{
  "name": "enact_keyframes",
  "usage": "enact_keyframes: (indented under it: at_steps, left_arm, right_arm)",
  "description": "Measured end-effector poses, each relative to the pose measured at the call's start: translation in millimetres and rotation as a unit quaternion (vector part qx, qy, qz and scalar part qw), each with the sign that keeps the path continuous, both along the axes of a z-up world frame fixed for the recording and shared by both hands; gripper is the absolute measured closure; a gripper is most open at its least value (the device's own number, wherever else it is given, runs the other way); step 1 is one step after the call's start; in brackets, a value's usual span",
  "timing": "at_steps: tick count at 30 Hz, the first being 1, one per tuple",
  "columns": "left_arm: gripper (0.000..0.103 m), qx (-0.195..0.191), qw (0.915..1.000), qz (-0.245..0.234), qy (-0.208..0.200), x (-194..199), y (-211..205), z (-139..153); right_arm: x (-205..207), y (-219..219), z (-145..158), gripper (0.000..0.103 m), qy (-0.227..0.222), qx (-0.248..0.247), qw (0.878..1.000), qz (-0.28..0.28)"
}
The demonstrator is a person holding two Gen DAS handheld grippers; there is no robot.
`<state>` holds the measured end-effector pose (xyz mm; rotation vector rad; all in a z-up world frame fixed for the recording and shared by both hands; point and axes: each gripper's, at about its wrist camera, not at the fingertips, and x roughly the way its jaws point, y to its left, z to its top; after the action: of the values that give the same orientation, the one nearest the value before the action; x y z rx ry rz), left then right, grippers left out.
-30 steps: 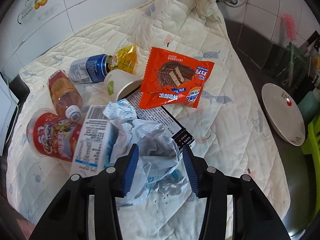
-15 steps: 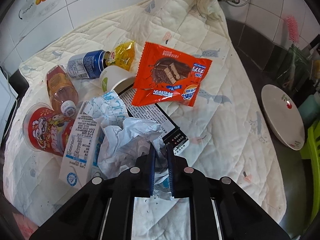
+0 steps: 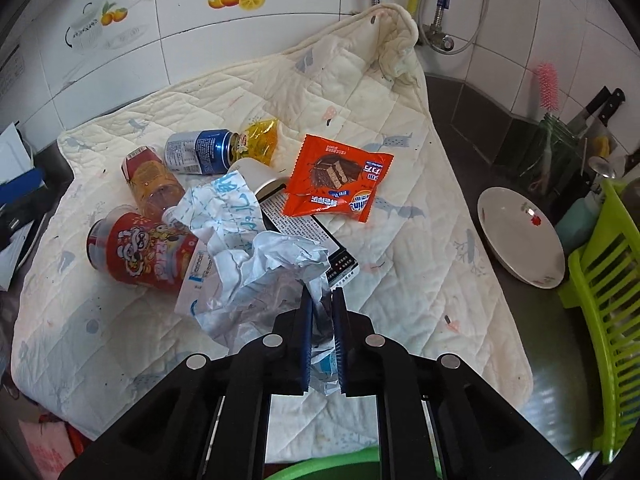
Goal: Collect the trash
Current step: 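Grasp the orange wafer wrapper with the left tool while the right tool holds the foil, then drop the foil into the green basket with the right tool while the left carries the wrapper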
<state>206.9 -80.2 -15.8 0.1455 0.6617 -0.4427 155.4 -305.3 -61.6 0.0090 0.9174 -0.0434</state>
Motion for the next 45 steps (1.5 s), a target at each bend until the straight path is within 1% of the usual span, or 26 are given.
enact_keyframes:
  at_steps: [1, 3, 6, 7, 8, 12, 13, 16, 18, 21, 24, 26, 27, 28, 29, 30, 33, 36, 39, 42, 45]
  left_arm:
    - [0.036, 0.001, 0.9999, -0.011, 0.002, 7, -10, -1]
    - [0.046, 0.002, 0.9992, -0.038, 0.008, 18, -28, -5]
    - [0.051, 0.005, 0.9970, -0.076, 0.014, 33, -60, -12]
    - [0.053, 0.005, 0.9964, -0.083, 0.017, 37, -67, -14]
    - [0.057, 0.003, 0.9958, -0.089, 0.021, 42, -74, -16]
    - [0.057, -0.006, 0.9922, -0.117, 0.042, 61, -104, -26]
    - [0.057, -0.014, 0.9902, -0.129, 0.052, 67, -111, -29]
    - [0.057, -0.021, 0.9865, -0.142, 0.078, 83, -128, -39]
    - [0.057, -0.015, 0.9864, -0.142, 0.082, 90, -140, -45]
    - [0.057, -0.018, 0.9825, -0.157, 0.099, 99, -154, -52]
    - [0.057, -0.014, 0.9811, -0.160, 0.108, 107, -166, -61]
    - [0.059, -0.012, 0.9804, -0.162, 0.112, 110, -170, -66]
    - [0.067, -0.013, 0.9797, -0.165, 0.113, 111, -172, -68]
    - [0.073, -0.013, 0.9789, -0.168, 0.116, 111, -174, -69]
    - [0.082, -0.014, 0.9782, -0.169, 0.120, 112, -175, -71]
    - [0.088, -0.017, 0.9774, -0.171, 0.124, 112, -176, -71]
    - [0.097, -0.026, 0.9774, -0.173, 0.119, 109, -175, -69]
    - [0.100, -0.033, 0.9779, -0.177, 0.107, 99, -171, -62]
    - [0.101, -0.045, 0.9781, -0.178, 0.098, 85, -161, -51]
    - [0.102, -0.062, 0.9778, -0.176, 0.095, 70, -146, -38]
    - [0.102, -0.075, 0.9791, -0.171, 0.081, 47, -126, -22]
  right_arm:
    - [-4, 2, 1, 0.094, -0.002, -0.002, 1.000, -0.002]
    - [-12, 4, 3, 0.094, -0.004, -0.004, 1.000, -0.004]
    - [-22, 5, 4, 0.094, -0.004, -0.006, 1.000, -0.010]
    - [-24, 6, 4, 0.094, -0.003, -0.005, 1.000, -0.011]
    - [-27, 6, 4, 0.094, -0.003, -0.006, 1.000, -0.013]
    - [-36, 7, 2, 0.094, -0.001, -0.012, 1.000, -0.020]
    - [-38, 6, 2, 0.094, 0.000, -0.011, 1.000, -0.023]
    - [-45, 3, 1, 0.094, 0.002, -0.008, 0.999, -0.034]
    - [-49, 0, 0, 0.093, 0.004, -0.005, 0.999, -0.041]
    - [-56, -4, -3, 0.093, 0.009, -0.007, 0.999, -0.048]
    - [-62, -8, -5, 0.093, 0.015, -0.009, 0.998, -0.054]
    - [-68, -11, -6, 0.093, 0.016, -0.009, 0.998, -0.060]
    - [-70, -12, -6, 0.093, 0.017, -0.009, 0.998, -0.062]
    - [-72, -12, -6, 0.093, 0.017, -0.009, 0.998, -0.063]
    - [-75, -13, -6, 0.093, 0.017, -0.009, 0.998, -0.064]
    - [-77, -13, -6, 0.093, 0.018, -0.010, 0.998, -0.066]
    - [-86, -12, -6, 0.093, 0.019, -0.013, 0.998, -0.067]
    - [-93, -11, -7, 0.093, 0.020, -0.012, 0.998, -0.067]
    - [-101, -9, -7, 0.093, 0.020, -0.014, 0.998, -0.064]
    - [-110, -8, -6, 0.093, 0.017, -0.023, 0.998, -0.062]
    - [-121, -7, -3, 0.093, 0.014, -0.026, 0.998, -0.061]
